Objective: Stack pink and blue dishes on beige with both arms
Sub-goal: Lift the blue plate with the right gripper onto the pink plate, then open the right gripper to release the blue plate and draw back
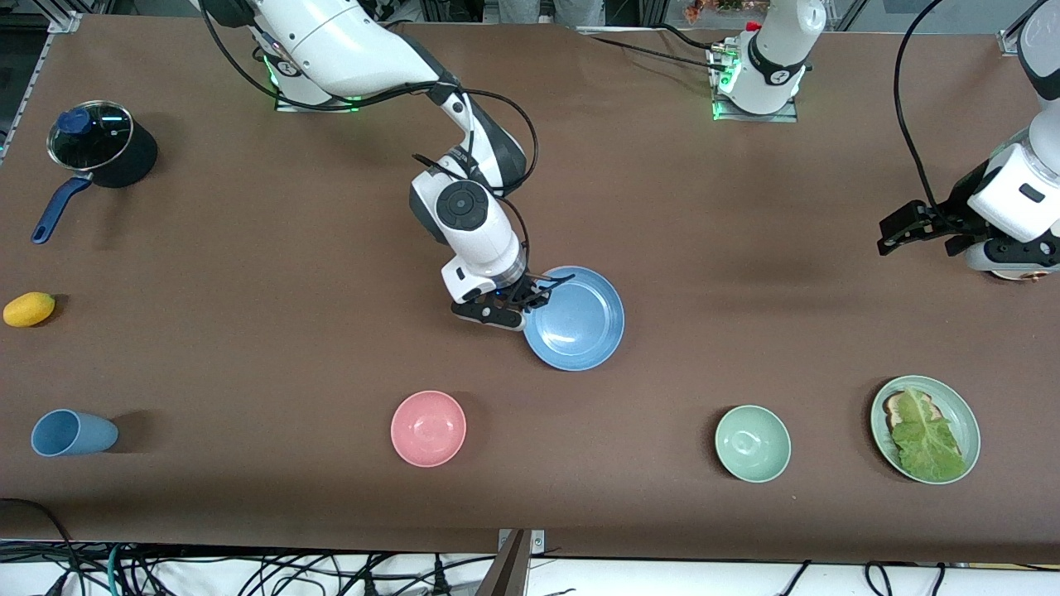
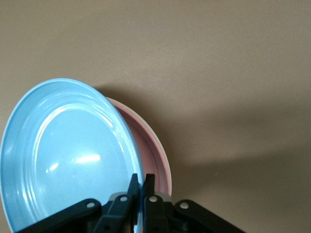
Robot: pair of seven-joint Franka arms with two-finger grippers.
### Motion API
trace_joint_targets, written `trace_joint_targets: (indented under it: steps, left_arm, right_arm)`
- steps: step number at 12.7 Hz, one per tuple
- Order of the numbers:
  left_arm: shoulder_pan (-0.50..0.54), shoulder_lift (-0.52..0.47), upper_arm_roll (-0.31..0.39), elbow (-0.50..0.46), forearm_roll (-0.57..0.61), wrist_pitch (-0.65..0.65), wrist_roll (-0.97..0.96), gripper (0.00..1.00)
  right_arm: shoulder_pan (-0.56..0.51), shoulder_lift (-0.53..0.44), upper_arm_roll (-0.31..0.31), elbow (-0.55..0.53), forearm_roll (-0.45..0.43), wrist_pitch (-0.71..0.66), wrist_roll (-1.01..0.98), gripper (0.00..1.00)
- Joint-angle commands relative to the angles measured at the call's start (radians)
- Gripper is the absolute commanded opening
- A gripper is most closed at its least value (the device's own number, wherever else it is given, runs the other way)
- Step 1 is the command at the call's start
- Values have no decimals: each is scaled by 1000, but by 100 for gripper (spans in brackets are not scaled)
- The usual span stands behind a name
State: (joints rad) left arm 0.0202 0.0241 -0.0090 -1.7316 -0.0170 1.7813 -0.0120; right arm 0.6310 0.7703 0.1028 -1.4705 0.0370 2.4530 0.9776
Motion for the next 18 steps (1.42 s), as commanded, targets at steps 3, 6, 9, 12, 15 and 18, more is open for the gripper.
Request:
trace_joint_targets:
  steps: [3,6,9,12,15,18]
  left_arm:
    - [7,2,4,17,-11,-17,26,100]
    - [7,2,3,17,-11,-19,26,100]
    - [4,4,1,17,-11,-19,18,100]
    - [6,5,1,17,-11,-19,17,100]
    - [6,4,1,17,-11,-19,18,100]
    - [6,4,1,17,-11,-19,18,100]
  right_arm:
    - [9,24,-9,35,-17,3,38,0]
    - [9,23,-9,27,-16,1,41,64]
    - [10,12,-14,26,-17,-15,68,100]
    - [6,-51,-75,30,-34,-139,37,100]
    - [1,-136,-181,29,-28,-299,-193,100]
    - [-1,-201,-325,26,-19,-402,-360,100]
